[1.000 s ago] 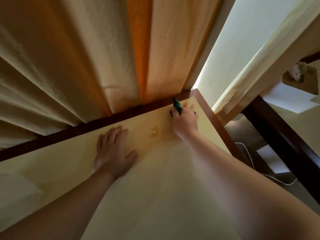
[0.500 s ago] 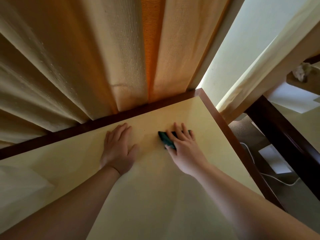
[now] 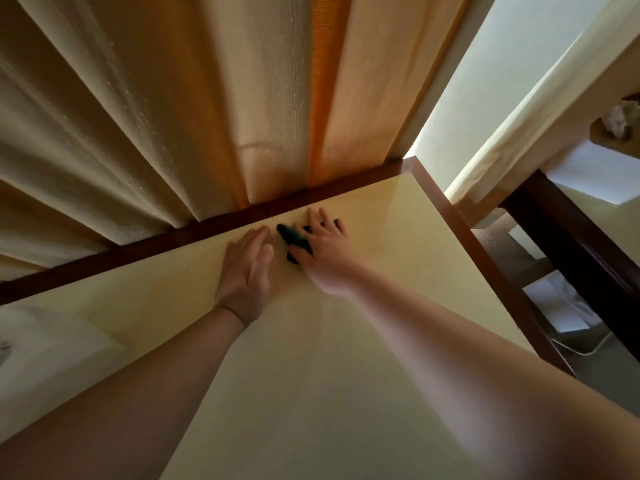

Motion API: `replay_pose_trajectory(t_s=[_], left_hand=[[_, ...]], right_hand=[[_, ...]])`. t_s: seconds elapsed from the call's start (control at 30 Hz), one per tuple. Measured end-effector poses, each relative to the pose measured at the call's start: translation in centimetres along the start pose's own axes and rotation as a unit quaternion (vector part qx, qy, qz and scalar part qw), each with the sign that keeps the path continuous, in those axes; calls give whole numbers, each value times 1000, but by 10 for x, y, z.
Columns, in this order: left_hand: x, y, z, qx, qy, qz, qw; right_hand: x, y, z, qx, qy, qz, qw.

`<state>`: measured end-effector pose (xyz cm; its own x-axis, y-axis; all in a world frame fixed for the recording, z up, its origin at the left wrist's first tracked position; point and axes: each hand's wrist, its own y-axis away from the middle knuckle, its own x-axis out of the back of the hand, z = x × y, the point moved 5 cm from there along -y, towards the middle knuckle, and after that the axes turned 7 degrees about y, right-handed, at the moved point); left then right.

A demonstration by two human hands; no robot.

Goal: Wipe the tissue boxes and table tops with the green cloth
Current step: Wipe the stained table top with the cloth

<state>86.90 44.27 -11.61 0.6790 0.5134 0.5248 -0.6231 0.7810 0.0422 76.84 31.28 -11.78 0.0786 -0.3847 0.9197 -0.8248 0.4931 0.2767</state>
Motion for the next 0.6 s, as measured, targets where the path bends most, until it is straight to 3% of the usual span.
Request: replay_pose_trajectory(t_s=[0.2, 0.37, 0.53, 0.6], left_hand=[[0, -4, -10, -3, -15, -45, 999], [4, -7, -10, 41, 19, -94, 995], [19, -3, -13, 70, 50, -132, 988], [24, 2, -11, 81, 75, -130, 985]], right_hand=[[-24, 82, -7, 63, 44, 10, 997], [-28, 114, 29, -51, 11, 36, 998], [-12, 66, 28, -160, -31, 57, 985], [-8, 45, 14, -159, -41, 41, 986]])
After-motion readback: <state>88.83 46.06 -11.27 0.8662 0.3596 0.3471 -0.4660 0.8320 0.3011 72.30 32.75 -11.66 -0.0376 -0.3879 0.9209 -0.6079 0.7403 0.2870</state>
